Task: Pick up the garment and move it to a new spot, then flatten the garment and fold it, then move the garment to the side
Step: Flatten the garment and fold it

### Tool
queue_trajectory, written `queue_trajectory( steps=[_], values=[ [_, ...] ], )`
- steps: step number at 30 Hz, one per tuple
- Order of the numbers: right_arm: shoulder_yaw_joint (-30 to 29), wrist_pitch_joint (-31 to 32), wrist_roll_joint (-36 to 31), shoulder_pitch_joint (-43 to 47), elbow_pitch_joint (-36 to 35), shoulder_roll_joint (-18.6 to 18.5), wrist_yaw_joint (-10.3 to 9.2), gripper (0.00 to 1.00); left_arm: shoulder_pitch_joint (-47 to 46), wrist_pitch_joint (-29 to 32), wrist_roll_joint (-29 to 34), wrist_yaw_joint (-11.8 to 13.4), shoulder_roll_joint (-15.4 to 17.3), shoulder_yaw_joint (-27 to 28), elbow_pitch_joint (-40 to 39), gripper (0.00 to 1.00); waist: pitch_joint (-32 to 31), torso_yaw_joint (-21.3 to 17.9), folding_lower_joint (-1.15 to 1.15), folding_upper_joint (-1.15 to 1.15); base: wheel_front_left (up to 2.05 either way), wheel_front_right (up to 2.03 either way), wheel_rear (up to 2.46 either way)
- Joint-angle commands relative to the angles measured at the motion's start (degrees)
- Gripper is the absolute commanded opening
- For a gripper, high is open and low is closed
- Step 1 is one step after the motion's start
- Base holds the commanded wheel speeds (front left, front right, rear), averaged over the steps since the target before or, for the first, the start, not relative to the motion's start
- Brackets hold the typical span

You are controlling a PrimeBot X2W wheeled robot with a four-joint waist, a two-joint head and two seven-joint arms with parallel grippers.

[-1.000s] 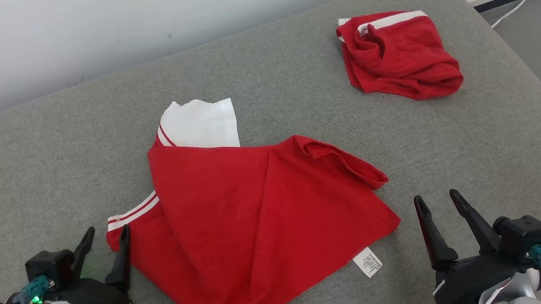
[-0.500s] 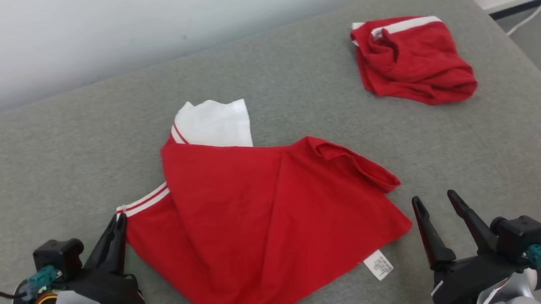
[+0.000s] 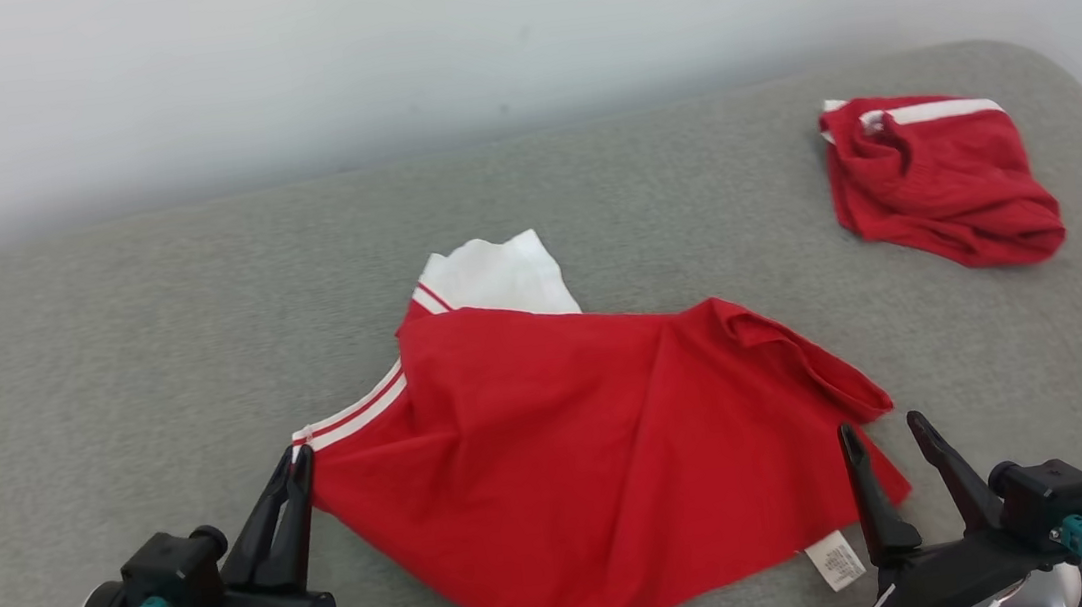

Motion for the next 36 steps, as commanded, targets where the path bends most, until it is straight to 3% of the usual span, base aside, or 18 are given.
queue_trajectory(
  steps=[1, 10, 21, 26, 36],
  values=[
    [-0.1, -0.4, 0.5, 0.7, 0.4, -0.1, -0.01, 1.00, 2.1, 1.0, 0.4, 0.8, 0.6, -0.3, -3.0, 0.00, -2.0, 3.2, 0.00, 0.00, 0.00, 0.00, 0.00],
    [-1.1, -1.6, 0.6, 1.5, 2.1, 0.1, -0.01, 1.00, 8.9, 7.5, 2.4, 4.7, 1.5, -2.4, -20.1, 0.00, -2.6, 6.7, 0.00, 0.00, 0.00, 0.00, 0.00],
    [-0.5, -1.8, 0.9, 0.2, 3.2, -0.5, -0.01, 1.00, 8.7, 11.4, 4.2, 6.2, 2.0, -4.2, -31.1, 0.00, -2.8, 7.0, 0.00, 0.00, 0.00, 0.00, 0.00],
    [-0.2, -1.8, 1.1, -0.5, 3.9, -0.6, -0.01, 1.00, 7.9, 11.7, 3.0, 5.5, 1.7, -4.7, -29.0, 0.00, -2.2, 5.5, 0.00, 0.00, 0.00, 0.00, 0.00],
    [0.2, -2.1, 1.0, -1.9, 4.5, -0.8, -0.01, 1.00, 2.8, 7.7, 0.9, 2.5, 0.3, -5.0, -15.4, 0.00, -0.3, 1.3, 0.00, 0.00, 0.00, 0.00, 0.00]
  ],
)
